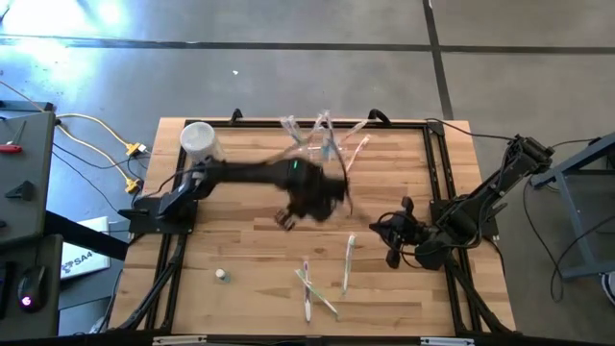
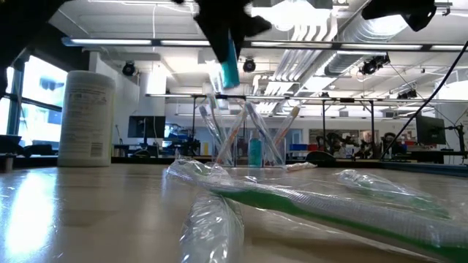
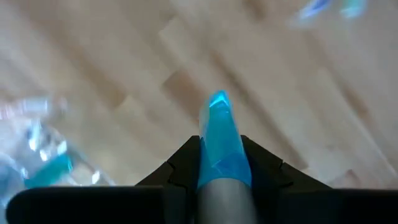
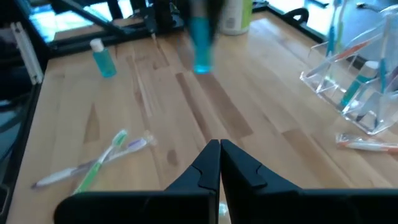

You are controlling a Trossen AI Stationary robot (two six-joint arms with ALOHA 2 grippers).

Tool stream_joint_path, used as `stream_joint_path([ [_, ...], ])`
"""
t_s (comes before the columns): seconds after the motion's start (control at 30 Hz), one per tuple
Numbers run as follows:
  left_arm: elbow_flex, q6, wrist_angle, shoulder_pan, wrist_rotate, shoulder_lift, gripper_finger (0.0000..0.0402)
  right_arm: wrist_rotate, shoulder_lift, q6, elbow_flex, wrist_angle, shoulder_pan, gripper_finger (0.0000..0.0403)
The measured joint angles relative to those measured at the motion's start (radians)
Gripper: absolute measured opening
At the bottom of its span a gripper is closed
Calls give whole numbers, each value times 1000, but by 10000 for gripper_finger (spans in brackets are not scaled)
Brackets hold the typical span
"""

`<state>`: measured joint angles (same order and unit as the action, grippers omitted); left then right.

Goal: Pick & Place toothbrushing station
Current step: Put the top mouthwash into the transparent organizer

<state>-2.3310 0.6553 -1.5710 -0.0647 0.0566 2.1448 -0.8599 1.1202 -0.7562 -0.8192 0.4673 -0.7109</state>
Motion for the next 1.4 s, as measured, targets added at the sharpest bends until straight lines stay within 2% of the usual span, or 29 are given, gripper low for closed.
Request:
stream_joint_path([
  [0.1, 0, 13, 0, -120, 63, -10, 82, 36, 0, 22, 0, -3, 0, 7],
  [0.2, 0, 47, 1, -232, 155, -11, 82, 87, 0, 71, 0, -41, 10, 26],
  [0.33, 0, 82, 26, -346, 261, -11, 82, 195, 0, 172, 0, -152, 45, 85],
  [0.5, 0, 102, 77, -438, 392, -11, 82, 394, 20, 324, 0, -306, 101, 173],
  [0.67, 0, 222, 149, -511, 476, -11, 82, 553, 79, 418, 0, -420, 177, 224],
  [0.83, 0, 348, 253, -547, 478, -11, 82, 698, 168, 439, 0, -503, 273, 231],
  [1.0, 0, 452, 295, -561, 478, -10, 82, 969, 262, 465, 0, -677, 338, 231],
  [1.4, 15, 606, 401, -551, 474, -10, 82, 1393, 423, 466, 0, -1006, 414, 231],
])
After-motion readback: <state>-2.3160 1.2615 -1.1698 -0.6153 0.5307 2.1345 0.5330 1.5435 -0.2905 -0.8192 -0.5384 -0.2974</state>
